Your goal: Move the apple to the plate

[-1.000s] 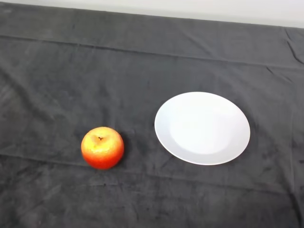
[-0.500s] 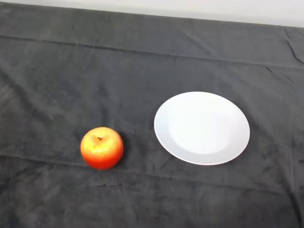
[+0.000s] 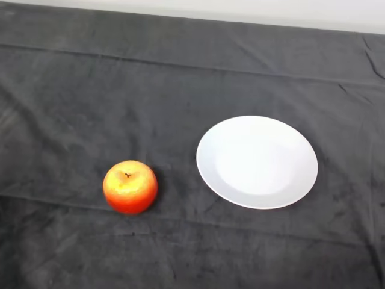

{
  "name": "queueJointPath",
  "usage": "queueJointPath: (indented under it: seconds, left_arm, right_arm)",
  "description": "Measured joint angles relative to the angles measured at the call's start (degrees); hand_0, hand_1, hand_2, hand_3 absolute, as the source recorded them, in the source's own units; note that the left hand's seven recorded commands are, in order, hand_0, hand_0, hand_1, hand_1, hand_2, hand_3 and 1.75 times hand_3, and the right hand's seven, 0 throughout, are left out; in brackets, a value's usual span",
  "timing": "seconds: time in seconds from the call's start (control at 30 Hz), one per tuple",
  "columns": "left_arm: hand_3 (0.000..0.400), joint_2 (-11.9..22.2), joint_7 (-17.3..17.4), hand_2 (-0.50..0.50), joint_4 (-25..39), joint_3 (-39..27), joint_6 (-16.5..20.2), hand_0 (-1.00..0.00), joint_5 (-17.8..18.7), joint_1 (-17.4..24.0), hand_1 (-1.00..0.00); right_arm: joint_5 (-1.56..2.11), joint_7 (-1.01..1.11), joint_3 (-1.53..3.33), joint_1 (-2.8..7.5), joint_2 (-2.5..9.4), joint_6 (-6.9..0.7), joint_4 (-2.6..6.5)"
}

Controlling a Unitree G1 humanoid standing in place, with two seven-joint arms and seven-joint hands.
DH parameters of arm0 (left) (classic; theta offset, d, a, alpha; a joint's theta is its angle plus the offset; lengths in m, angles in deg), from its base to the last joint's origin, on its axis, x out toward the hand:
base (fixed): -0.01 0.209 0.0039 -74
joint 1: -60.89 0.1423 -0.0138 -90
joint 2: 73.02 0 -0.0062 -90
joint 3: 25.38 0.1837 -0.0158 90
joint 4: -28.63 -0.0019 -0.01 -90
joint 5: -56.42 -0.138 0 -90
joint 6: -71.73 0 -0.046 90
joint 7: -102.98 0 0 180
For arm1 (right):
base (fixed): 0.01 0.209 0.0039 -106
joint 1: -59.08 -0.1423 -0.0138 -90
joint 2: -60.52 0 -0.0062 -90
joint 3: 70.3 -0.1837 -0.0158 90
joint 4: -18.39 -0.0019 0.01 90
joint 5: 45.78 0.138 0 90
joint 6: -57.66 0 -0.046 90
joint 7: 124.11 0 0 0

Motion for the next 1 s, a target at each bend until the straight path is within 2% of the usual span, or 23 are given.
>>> queueJointPath:
  seconds: [0.1,0.43,0.73,1.0]
  left_arm:
    - [0.0,-1.1,-0.6,0.0,3.9,0.4,1.0,0.0,-0.9,0.4,0.0]
    - [0.0,-1.7,-1.1,0.0,15.0,4.6,7.0,0.0,-2.7,0.6,0.0]
    - [0.0,-5.7,-3.8,0.0,16.5,11.2,11.8,0.0,-7.3,0.3,0.0]
    - [0.0,-8.5,-6.4,0.0,20.0,19.0,16.5,0.0,-9.7,-0.1,0.0]
  right_arm:
    - [0.0,0.0,0.0,0.0,0.0,0.0,0.0]
    - [-0.01,0.0,0.0,0.0,0.0,0.0,0.0]
    - [-0.02,-0.01,0.0,0.0,0.0,0.0,0.0]
    - [-0.02,-0.02,0.01,0.0,0.0,0.0,0.0]
